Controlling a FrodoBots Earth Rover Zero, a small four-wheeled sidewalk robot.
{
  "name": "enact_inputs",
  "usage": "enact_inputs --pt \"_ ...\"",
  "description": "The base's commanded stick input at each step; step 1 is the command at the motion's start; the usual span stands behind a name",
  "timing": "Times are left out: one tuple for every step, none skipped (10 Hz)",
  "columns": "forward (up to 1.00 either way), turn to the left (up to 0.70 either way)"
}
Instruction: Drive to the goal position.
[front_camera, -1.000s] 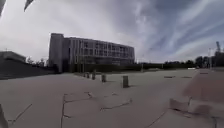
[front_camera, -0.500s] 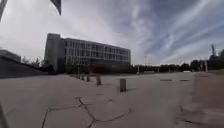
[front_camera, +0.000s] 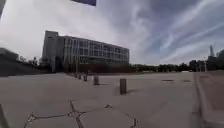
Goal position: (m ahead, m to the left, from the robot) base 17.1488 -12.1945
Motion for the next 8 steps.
enact_inputs --pt "0.85 -0.34" --pt "0.85 -0.34" --pt "0.85 -0.34" --pt "0.85 -0.34" --pt "0.85 -0.34" --pt "0.85 -0.34" --pt "0.85 -0.34" --pt "0.85 -0.34"
